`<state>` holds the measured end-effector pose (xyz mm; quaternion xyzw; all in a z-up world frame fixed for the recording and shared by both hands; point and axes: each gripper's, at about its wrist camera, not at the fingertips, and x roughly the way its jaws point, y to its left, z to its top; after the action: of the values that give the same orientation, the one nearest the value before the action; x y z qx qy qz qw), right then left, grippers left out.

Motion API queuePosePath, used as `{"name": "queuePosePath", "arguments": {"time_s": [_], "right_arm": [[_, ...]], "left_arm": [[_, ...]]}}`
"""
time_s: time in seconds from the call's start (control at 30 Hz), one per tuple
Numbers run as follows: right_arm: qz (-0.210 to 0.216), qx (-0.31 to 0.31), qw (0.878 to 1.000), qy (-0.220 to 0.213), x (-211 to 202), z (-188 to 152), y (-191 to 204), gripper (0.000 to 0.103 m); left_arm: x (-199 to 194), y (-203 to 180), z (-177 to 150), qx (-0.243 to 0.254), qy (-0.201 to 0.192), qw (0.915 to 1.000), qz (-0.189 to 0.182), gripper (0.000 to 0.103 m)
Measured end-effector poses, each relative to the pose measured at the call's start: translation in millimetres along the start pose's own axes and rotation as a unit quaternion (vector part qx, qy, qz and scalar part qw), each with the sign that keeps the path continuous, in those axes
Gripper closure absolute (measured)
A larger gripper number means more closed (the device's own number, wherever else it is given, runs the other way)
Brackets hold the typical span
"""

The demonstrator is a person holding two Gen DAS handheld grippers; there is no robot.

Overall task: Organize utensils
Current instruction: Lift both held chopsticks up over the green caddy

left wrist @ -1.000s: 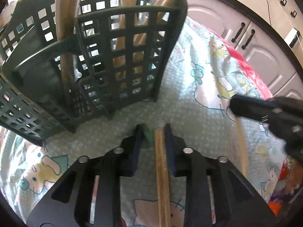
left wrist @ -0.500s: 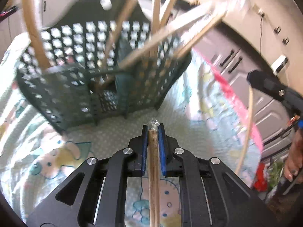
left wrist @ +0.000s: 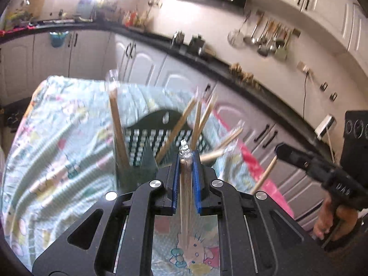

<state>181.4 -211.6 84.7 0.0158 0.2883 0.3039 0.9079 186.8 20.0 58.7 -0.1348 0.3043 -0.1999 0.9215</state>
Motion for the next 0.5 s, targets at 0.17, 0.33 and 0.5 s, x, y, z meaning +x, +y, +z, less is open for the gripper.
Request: {"name": "queuePosePath", "arguments": {"time_s": [0.17,0.33,0.5], "right_arm": [[0.014,-0.022,0.999,-0.021,-6,21,16,0.1],[0.025,-0.041,0.998,-0.044,-8,46,30,0.1],[0.029,-0.057,0.996,-0.067,-10,75,40,0.1]], "left_arm": [[-25,-11,18,0.011,-0.043,0.999,-0.001,0.096],[-50,-20,44,0.025,-0.085,0.9961,-0.003,0.096],[-67,-26,70,0.032,-0.12,0.9922,0.003,0.096]]}}
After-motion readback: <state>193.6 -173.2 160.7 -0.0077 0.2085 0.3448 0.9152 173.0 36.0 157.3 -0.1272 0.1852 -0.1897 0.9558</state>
